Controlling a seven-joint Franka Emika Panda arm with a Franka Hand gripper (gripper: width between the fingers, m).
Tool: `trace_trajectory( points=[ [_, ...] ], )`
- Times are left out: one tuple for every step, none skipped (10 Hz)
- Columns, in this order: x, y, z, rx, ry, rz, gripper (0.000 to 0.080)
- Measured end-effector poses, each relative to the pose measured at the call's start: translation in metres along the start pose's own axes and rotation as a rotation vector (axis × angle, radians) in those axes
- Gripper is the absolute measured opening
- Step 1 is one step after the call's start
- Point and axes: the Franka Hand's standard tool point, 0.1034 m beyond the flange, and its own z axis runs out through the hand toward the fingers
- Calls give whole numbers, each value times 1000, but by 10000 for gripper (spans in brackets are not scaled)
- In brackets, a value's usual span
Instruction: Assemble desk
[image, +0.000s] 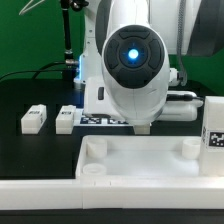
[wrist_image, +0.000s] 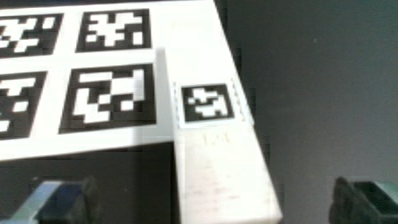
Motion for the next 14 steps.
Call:
trace_trajectory(
  points=[
    [0, 1, -1, 1, 1, -1, 649],
    [0, 2, -1, 2, 1, 1, 649],
    [1, 2, 1, 0, 3, 2, 649],
    [4, -1, 11, -11, 20, 6, 649],
    [3, -1, 16, -12, 16, 8, 649],
    [4, 1, 14, -8, 19, 10, 622],
    [4, 1, 15, -7, 19, 11, 622],
    [4, 2, 15, -7, 19, 12, 439],
    [5, 2, 15, -6, 18, 12, 286],
    [5, 3, 15, -5, 18, 13, 286],
    [5, 3, 15, -5, 18, 13, 288],
    [5, 3, 15, -4, 18, 14, 288],
    [5, 3, 15, -4, 18, 14, 288],
    [5, 4, 14, -3, 19, 14, 288]
  ],
)
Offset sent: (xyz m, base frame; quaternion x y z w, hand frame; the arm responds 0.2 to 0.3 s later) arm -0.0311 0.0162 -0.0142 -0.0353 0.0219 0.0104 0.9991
